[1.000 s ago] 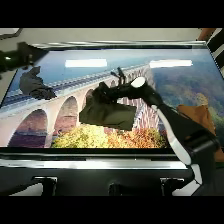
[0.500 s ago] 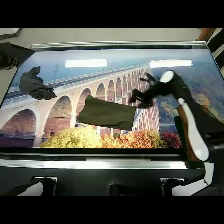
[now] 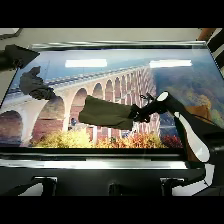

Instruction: Fold the shirts.

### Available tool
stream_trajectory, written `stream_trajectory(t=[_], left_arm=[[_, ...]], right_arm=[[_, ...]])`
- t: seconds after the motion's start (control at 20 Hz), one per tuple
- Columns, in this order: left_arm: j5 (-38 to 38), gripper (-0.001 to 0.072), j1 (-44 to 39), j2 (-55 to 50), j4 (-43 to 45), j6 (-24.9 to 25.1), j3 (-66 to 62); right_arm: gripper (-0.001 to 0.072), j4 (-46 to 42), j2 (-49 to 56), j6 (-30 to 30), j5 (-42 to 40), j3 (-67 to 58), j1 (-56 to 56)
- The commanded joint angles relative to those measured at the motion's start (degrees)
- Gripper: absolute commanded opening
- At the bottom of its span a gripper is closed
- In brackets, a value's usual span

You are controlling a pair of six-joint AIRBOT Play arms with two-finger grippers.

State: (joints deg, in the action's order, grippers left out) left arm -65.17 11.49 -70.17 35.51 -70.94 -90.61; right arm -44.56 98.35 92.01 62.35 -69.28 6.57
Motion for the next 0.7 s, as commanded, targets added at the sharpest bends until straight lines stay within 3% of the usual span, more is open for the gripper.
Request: stream_trajectory(t=[0.0, 0.15, 0.35, 0.65], left_arm=[[0.0, 0.0035, -0.5, 0.0, 0.1, 0.0, 0.0], [0.0, 0.0035, -0.5, 0.0, 0.1, 0.2, 0.0], [0.0, 0.0035, -0.5, -0.2, 0.2, 2.0, 0.0], [0.0, 0.0035, -0.5, -0.2, 0.2, 3.4, 0.0]], right_arm=[[0.0039, 10.0, -0.5, -8.6, -0.2, -0.8, -0.7], [0.0037, 7.2, -6.2, -9.6, 4.1, -8.1, -8.1], [0.0036, -8.1, -14.3, 2.5, 11.2, -19.2, -23.3], [0.0037, -11.7, -21.2, 8.6, 22.2, -22.4, -41.5]])
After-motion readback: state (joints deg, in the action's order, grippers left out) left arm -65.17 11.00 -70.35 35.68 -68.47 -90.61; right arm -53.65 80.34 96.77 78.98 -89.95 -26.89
